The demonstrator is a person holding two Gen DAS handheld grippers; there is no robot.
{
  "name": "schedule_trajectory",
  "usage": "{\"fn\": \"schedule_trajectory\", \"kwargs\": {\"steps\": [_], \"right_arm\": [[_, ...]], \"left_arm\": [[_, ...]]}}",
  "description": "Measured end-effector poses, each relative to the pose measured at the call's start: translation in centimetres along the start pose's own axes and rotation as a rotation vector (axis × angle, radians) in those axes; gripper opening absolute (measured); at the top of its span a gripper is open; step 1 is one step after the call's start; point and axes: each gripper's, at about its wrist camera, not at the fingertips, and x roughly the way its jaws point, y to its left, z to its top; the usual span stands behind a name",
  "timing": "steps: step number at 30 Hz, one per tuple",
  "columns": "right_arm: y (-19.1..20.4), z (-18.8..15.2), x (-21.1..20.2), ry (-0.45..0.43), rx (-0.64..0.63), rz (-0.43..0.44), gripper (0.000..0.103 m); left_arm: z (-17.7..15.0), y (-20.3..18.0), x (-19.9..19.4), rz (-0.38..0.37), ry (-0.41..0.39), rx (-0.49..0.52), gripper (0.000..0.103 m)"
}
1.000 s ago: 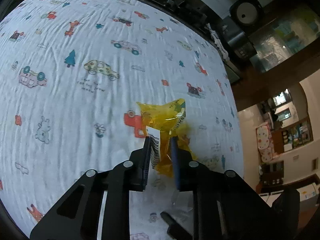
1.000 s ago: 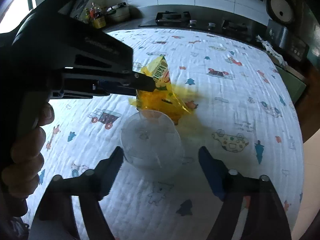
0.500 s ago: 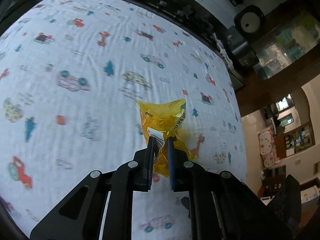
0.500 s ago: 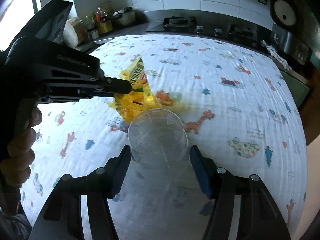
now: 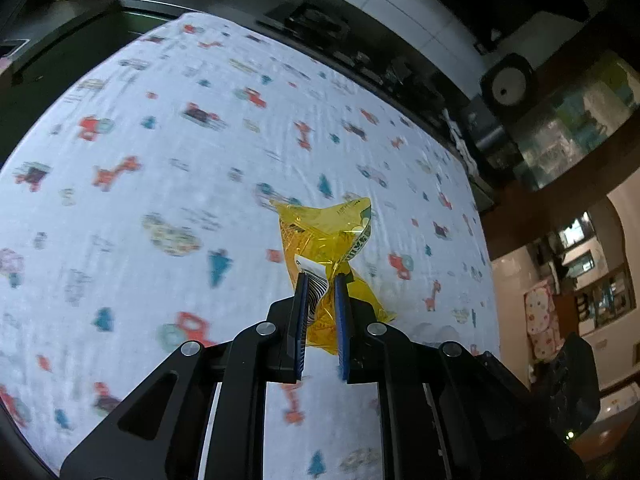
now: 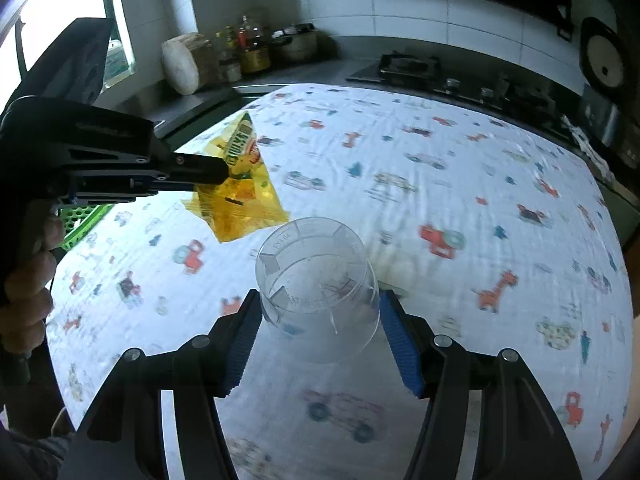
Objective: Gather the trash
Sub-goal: 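Carry the wrapper over the basket with the left tool while the right tool carries the cup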
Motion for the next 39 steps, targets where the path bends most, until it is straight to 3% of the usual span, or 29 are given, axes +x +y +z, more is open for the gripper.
{"fn": "schedule_trajectory", "kwargs": {"steps": [18,39], "right_arm": [[8.6,2.9,1.6,-0.016,-0.076,0.042,0.059],[20.9,7.1,5.6,-0.011,-0.205,0.156,0.059]], "left_arm": [[1.0,9.2,-8.4,0.065,-0.094,-0.034,0.012],[1.3,25.1,-19.4,0.209,-0.241,-0.217,0.012]]}}
